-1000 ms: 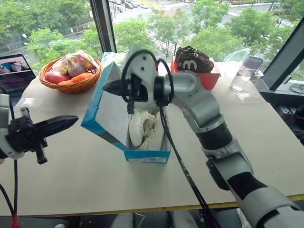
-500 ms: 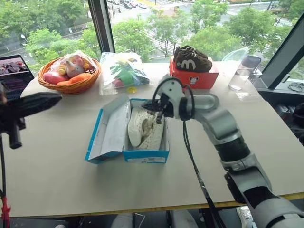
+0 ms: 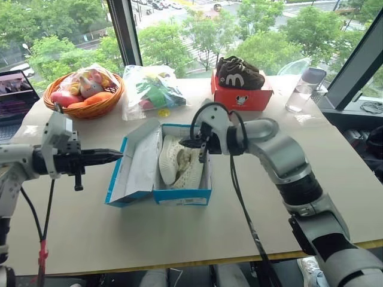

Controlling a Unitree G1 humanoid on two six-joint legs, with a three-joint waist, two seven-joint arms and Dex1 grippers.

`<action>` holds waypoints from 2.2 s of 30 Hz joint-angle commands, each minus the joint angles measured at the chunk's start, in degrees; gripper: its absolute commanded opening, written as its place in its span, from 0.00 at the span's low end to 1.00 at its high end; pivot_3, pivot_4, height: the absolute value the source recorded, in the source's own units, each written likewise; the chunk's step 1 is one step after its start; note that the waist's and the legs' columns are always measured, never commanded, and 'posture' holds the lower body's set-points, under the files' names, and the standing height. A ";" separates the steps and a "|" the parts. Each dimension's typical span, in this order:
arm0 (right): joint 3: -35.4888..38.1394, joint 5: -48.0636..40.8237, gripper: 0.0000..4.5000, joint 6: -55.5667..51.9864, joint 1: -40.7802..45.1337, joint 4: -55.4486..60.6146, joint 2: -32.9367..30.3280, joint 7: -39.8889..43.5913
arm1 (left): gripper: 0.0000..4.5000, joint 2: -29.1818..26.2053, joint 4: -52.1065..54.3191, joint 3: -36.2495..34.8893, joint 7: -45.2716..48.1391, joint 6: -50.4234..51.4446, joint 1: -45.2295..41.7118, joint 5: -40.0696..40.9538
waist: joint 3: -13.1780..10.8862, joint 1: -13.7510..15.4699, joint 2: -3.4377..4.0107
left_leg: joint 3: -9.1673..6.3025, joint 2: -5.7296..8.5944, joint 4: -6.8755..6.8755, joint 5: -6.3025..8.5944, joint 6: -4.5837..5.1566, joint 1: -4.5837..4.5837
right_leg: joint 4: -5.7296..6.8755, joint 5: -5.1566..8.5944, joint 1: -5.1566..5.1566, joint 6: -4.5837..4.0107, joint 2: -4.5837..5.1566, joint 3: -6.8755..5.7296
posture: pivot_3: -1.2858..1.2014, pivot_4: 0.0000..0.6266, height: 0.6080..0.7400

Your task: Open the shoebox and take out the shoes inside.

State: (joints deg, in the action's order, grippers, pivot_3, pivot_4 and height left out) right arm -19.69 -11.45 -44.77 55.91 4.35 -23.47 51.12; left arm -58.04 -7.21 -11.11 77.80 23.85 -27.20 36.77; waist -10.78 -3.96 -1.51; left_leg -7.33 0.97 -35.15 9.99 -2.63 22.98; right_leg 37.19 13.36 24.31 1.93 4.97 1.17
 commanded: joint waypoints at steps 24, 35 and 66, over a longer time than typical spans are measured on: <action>-4.04 10.61 0.98 14.77 7.48 -29.50 6.30 1.96 | 0.00 2.48 -0.84 -1.38 1.51 -2.07 -2.87 -2.61 | 0.00 -0.05 0.00 | 0.00 0.00 -0.03 0.00 0.00 -0.05 | 0.06 -0.02 -0.03 -0.01 -0.01 0.01 | 0.52 0.24 1.00; -3.40 11.87 0.67 13.92 6.52 -25.54 6.54 2.47 | 0.00 2.17 1.44 -3.40 1.49 -1.35 -0.58 -1.81 | 0.00 -0.05 0.00 | -0.01 0.00 -0.03 0.00 0.00 -0.05 | 0.11 -0.02 -0.02 0.00 -0.01 0.01 | 0.52 0.24 1.00; 10.24 1.06 0.02 1.31 2.82 -18.48 10.45 -2.82 | 0.00 14.72 4.01 -7.52 -7.10 -4.11 8.96 1.69 | 0.00 -0.07 0.00 | -0.01 0.02 -0.09 0.00 0.00 -0.08 | 0.37 -0.18 0.05 -0.28 0.01 0.08 | 0.52 0.24 1.00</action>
State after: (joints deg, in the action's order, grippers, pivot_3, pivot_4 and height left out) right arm -11.78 -8.29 -42.87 57.79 -17.43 -13.08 49.23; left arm -44.01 -4.40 -16.80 71.40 21.29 -18.84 37.49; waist -10.78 -4.03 -1.51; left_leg -7.33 0.99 -35.23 9.99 -2.63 22.90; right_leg 37.56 13.18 24.36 1.64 4.98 1.25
